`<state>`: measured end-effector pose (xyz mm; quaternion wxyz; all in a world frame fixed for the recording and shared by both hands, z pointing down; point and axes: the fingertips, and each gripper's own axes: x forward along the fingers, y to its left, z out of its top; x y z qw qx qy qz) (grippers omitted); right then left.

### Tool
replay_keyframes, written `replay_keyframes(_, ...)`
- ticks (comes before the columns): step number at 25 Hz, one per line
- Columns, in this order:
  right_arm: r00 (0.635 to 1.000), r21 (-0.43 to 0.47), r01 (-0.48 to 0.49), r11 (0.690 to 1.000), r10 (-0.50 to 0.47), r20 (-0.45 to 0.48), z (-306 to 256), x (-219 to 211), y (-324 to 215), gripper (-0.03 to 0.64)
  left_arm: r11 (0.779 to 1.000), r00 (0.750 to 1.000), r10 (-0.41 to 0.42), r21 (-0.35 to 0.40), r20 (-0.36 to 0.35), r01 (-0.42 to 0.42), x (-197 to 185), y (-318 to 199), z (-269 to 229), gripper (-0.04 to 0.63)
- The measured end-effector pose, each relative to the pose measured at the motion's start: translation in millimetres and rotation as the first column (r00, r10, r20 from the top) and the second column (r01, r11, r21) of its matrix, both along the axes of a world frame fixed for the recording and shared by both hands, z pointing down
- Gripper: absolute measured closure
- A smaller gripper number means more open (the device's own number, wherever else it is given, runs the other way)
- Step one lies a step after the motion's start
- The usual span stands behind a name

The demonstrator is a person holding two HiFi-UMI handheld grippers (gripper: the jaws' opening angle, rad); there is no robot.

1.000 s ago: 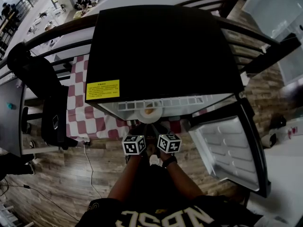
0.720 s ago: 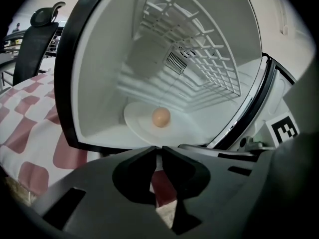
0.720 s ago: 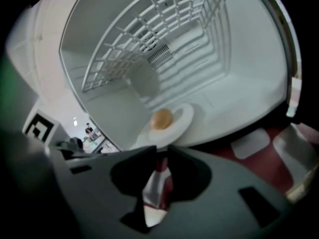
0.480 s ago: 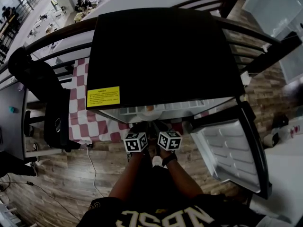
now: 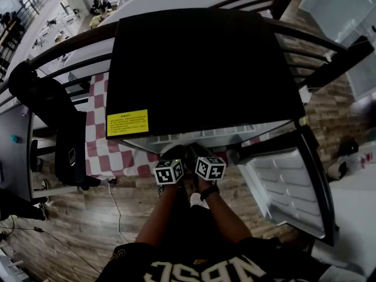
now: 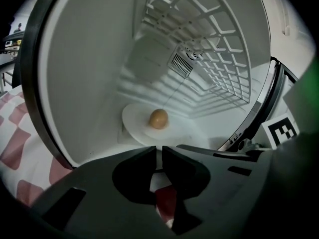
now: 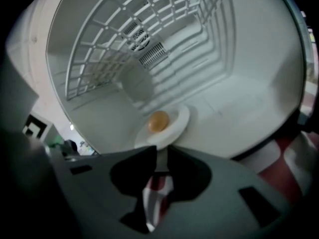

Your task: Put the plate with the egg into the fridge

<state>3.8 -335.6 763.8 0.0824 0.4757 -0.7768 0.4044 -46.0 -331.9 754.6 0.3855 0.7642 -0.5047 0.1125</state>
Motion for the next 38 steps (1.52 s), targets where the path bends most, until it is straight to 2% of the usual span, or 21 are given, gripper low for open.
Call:
replay_keyframes(6,1.0,0.0,0.003,1.0,-0.003,0.001,1,-3,-6,0.535,1.0,1.0,-0.002,0.005,0.004,0.002,-2,-7,-1,0.538)
replay_keyframes(12,0.992,-0.012,0.064,0.998,-0.065,-0.111,-1,4,0,0.534,1.0,1.0,0.019,0.018,0.017,-0.019,-1,-3,-6,0.538)
replay_keyframes(16,0.994,0.001,0.038,0.999,-0.037,-0.106,-9,16,7,0.534,0.999,0.999,0.027,0.026,0.02,-0.027,0,8,-10,0.538)
replay_keyframes(20,0.995,0.05,0.036,0.998,-0.031,-0.1,-31,25,20,0.534,0.998,0.999,0.031,0.056,0.028,-0.032,0,24,-25,0.538)
replay_keyframes(22,0.991,0.104,0.055,0.993,-0.042,-0.128,-49,29,27,0.534,0.995,0.998,0.051,0.086,0.031,-0.053,1,33,-40,0.538)
replay_keyframes(26,0.972,0.244,0.131,0.961,-0.076,-0.225,-101,29,42,0.535,0.98,0.997,0.072,0.184,0.038,-0.078,-1,50,-86,0.547)
replay_keyframes(28,0.975,0.29,0.138,0.947,-0.079,-0.207,-128,29,53,0.544,0.97,0.998,0.058,0.234,0.029,-0.063,-6,59,-113,0.549)
replay_keyframes(31,0.983,0.352,0.136,0.926,-0.081,-0.166,-163,36,75,0.565,0.937,0.994,0.048,0.34,0.1,-0.079,-11,76,-156,0.551)
replay_keyframes(33,0.985,0.399,0.137,0.907,-0.083,-0.148,-185,41,86,0.574,0.916,0.993,0.035,0.393,0.114,-0.078,-14,88,-180,0.557)
replay_keyframes(38,0.98,0.495,0.184,0.849,-0.122,-0.155,-228,44,114,0.59,0.903,0.996,0.035,0.424,0.083,-0.067,-14,121,-212,0.574)
